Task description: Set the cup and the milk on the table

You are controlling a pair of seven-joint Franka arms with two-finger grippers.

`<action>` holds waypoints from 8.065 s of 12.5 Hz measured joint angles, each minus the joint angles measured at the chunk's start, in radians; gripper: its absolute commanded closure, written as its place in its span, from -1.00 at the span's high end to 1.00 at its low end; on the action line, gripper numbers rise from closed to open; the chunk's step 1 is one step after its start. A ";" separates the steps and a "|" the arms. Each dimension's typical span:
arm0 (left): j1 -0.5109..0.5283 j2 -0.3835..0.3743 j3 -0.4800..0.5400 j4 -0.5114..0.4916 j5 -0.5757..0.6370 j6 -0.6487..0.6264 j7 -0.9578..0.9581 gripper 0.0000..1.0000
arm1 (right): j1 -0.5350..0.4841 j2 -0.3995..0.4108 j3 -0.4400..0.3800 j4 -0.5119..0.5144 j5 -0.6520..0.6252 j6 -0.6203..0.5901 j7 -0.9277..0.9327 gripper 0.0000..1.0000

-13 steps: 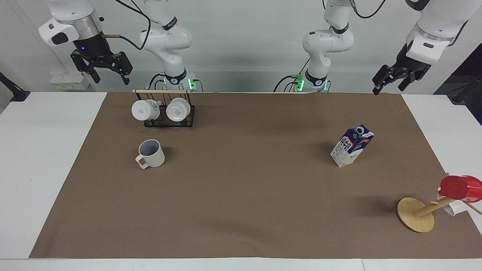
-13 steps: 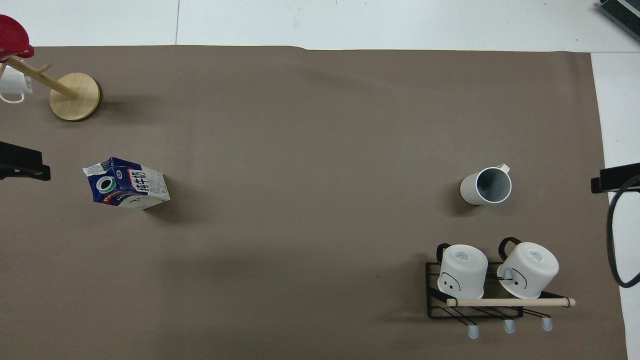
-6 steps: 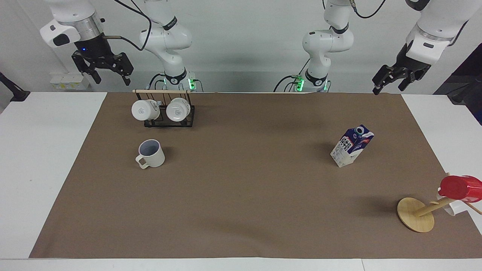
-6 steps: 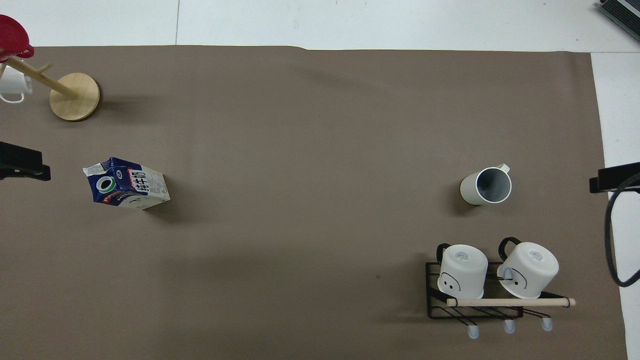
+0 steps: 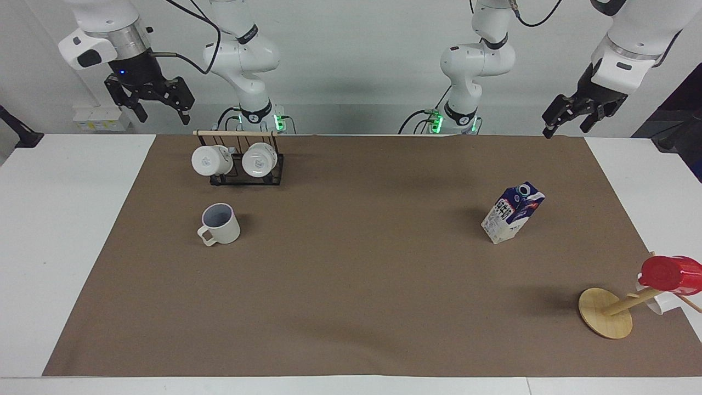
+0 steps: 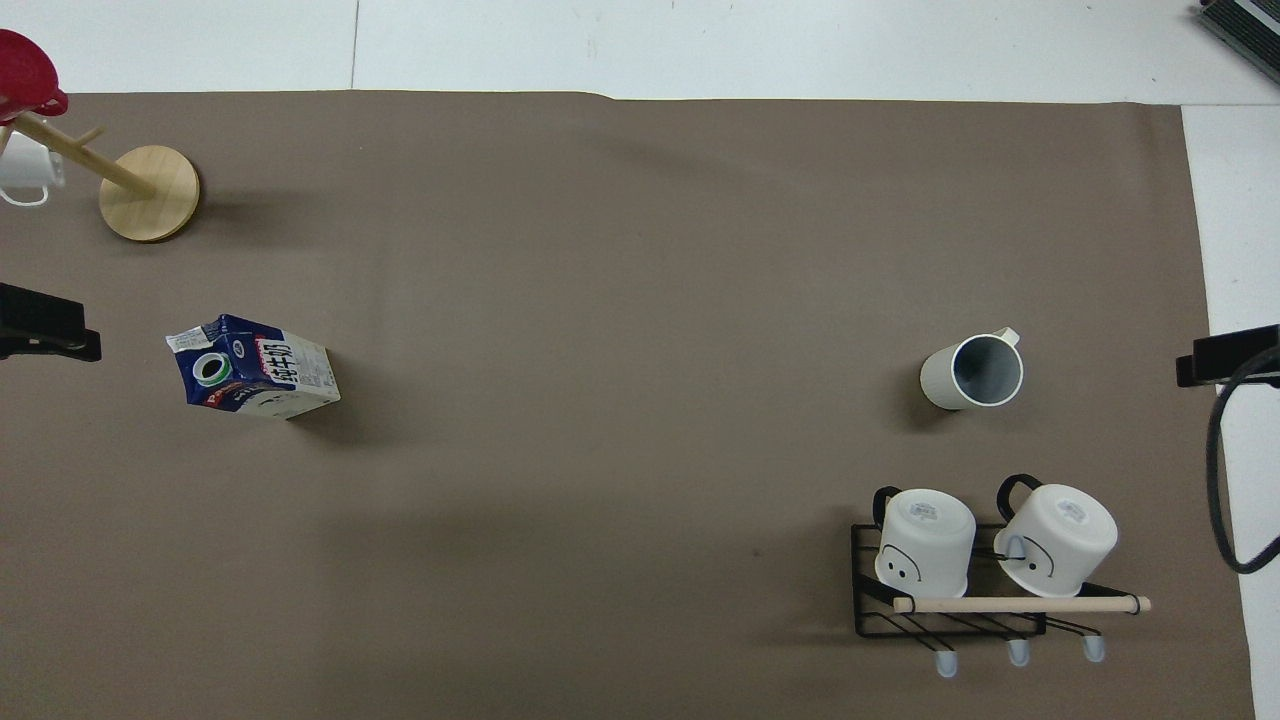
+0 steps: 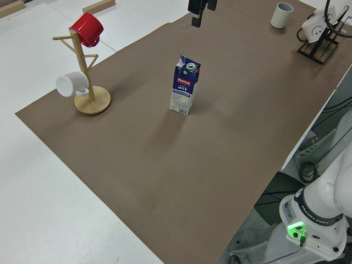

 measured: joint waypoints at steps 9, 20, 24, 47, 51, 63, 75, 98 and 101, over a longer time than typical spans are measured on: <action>0.000 0.000 0.000 0.000 0.000 0.000 0.000 1.00 | 0.000 0.000 0.000 -0.002 0.000 0.000 0.000 1.00; 0.000 0.000 0.000 0.000 0.000 0.000 0.000 1.00 | 0.000 0.000 -0.004 -0.006 0.000 0.014 0.000 1.00; 0.000 0.000 0.000 0.000 0.000 0.000 0.000 1.00 | 0.000 0.000 -0.004 -0.007 0.000 0.015 0.000 1.00; 0.000 0.000 0.000 0.000 0.000 -0.005 0.000 1.00 | 0.000 0.000 -0.004 -0.008 0.001 0.016 0.000 1.00; 0.000 0.000 0.000 0.000 0.000 -0.005 0.000 1.00 | 0.001 0.000 -0.002 -0.019 0.001 0.029 0.000 1.00; 0.000 0.000 -0.002 0.000 0.000 -0.013 0.002 1.00 | 0.021 0.003 0.004 -0.252 0.003 0.278 0.000 1.00; 0.000 -0.001 -0.002 -0.005 0.000 -0.006 0.166 1.00 | 0.113 0.179 0.006 -0.458 0.003 0.673 0.004 1.00; -0.002 -0.081 -0.007 -0.375 -0.001 0.367 0.059 1.00 | 0.103 0.283 0.001 -0.558 0.102 0.933 0.009 -1.00; -0.016 -0.080 -0.008 -0.401 -0.001 0.416 -0.003 1.00 | 0.101 0.311 0.000 -0.500 0.145 0.934 0.187 -1.00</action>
